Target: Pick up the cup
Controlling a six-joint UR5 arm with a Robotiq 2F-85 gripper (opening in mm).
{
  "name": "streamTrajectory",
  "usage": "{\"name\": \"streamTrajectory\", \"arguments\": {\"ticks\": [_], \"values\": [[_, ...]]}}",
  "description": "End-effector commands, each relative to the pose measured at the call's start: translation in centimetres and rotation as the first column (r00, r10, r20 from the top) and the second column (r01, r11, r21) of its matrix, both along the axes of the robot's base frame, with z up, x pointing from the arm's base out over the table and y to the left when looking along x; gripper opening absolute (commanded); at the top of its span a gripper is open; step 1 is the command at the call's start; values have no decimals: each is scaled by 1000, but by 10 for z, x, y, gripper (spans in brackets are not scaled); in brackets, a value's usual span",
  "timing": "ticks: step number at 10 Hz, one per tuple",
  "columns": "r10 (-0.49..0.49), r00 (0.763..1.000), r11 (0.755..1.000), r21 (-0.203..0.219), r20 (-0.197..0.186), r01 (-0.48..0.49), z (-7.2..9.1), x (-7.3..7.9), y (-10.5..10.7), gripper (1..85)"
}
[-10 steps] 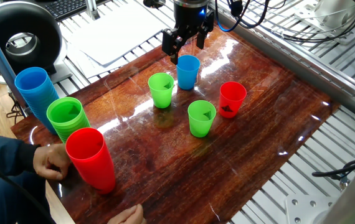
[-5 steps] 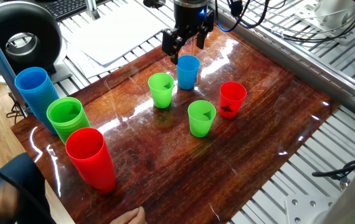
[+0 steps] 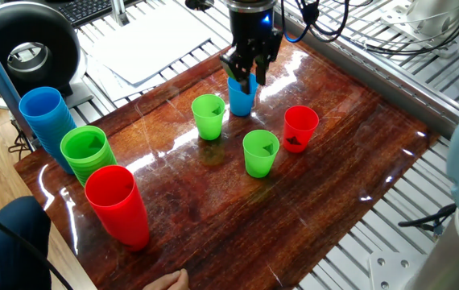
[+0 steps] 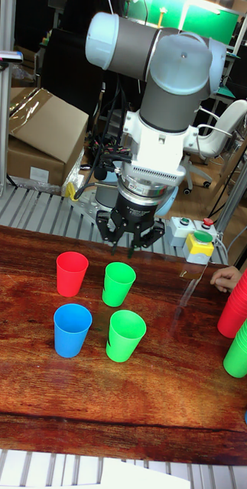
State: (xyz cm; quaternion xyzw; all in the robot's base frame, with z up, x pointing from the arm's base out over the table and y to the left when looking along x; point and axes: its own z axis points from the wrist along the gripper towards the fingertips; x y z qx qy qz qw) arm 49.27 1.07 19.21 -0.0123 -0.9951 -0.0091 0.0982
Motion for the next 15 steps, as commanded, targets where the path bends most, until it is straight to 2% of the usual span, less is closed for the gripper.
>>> {"name": "streamTrajectory", "arguments": {"ticks": [1, 4, 6, 9, 10, 11, 12, 14, 15], "values": [[-10, 999, 1000, 16, -36, 10, 3, -9, 6, 13], [-16, 1000, 999, 33, -27, 16, 1, -8, 9, 13], [-1, 1000, 1000, 27, -25, 2, 1, -8, 6, 13], [0, 1000, 999, 46, 24, -1, -8, 1, 5, 13], [32, 999, 998, 54, 17, -33, -8, -6, 0, 13], [40, 999, 998, 50, -21, -39, 3, -10, -6, 13], [37, 999, 999, 35, -37, -36, 13, -12, -7, 13], [66, 997, 998, 20, -37, -66, 33, -14, -15, 13], [98, 994, 995, 28, -37, -97, 55, -15, -19, 13]]}}
